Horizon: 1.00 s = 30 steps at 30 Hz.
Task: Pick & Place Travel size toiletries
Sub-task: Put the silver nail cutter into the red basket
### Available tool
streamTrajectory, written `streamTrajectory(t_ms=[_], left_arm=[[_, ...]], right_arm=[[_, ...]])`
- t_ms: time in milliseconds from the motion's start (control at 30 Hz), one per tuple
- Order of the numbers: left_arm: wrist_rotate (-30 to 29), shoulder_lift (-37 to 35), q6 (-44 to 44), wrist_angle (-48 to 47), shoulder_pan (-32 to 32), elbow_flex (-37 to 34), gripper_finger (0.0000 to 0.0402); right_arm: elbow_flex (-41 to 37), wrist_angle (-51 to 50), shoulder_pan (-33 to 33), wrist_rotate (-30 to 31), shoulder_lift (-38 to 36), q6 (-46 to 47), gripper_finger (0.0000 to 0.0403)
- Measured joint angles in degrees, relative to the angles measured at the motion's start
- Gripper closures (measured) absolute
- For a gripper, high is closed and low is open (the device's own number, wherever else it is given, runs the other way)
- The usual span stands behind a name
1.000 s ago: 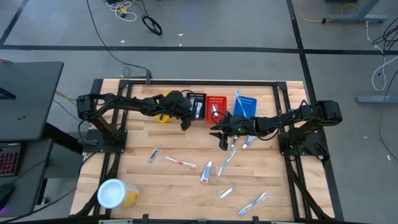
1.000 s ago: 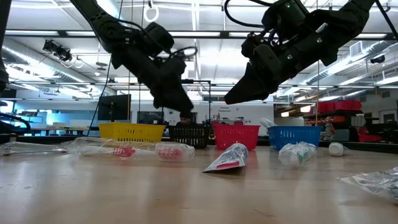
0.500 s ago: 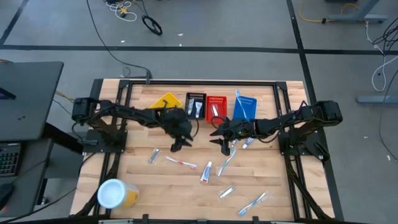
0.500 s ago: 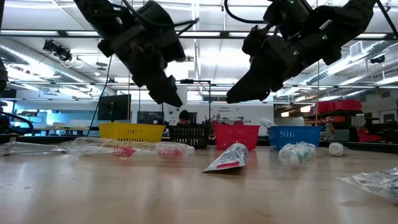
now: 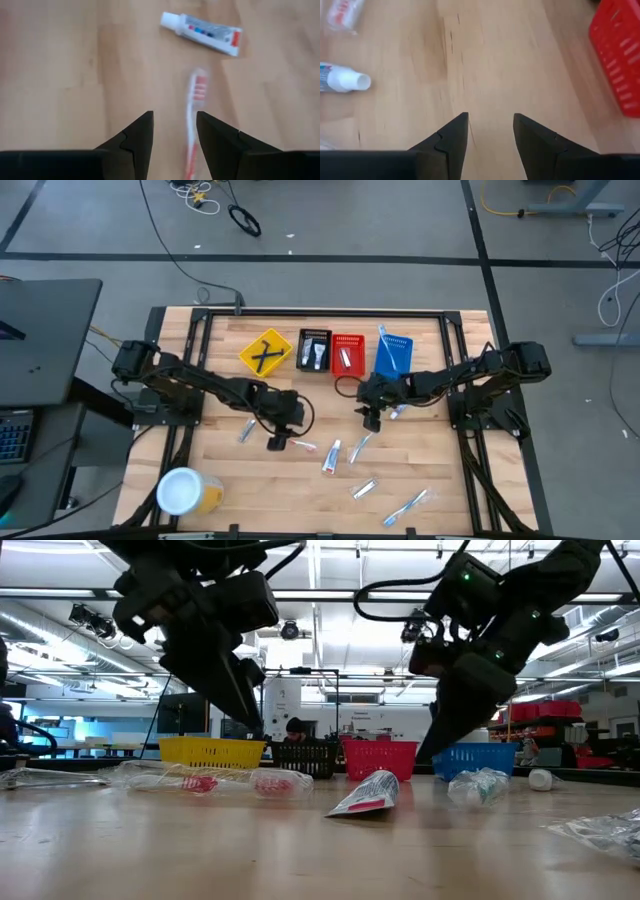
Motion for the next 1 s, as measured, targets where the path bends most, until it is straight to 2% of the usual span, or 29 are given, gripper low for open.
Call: streamTrajectory(t_ms=[200,400,467,567,733,867,1000], left_arm=[[-2.6,0.0,0.6,-1.7,-0.4,0.0,0.0244],[-2.8,0.0,-1.9,-6.7,-0.4,0.0,0.0244],[-3.6,0.0,-5.5,-10.5,-0.4,0.0,0.0244],[-6.3,0.1,-10.3,-18.0,-0.4,0.0,0.0244],[-9.7,0.1,-15.9,-34.0,-0.4,0.0,0.0244],[-8.2,0.1,-26.1,-44.9,-0.4,0.0,0.0244],[-4.5,0.1,-37.0,-48.4,-1.1,0.0,0.0244]], right_arm=[[0.0,4.5,0.0,-2.2,-0.1,1.2,0.0236],[0.1,10.0,0.4,-17.1,-0.1,-1.4,0.0235],[0.1,9.5,1.3,-19.5,-0.1,-0.9,0.0235],[0.0,7.9,2.9,-18.2,-0.1,-0.3,0.0236],[0.1,7.8,4.2,-11.7,-0.1,-0.9,0.0235],[0.0,7.8,4.2,-10.9,-0.1,-0.9,0.0235],[0.0,7.8,4.2,-10.9,-0.1,-0.9,0.0235]])
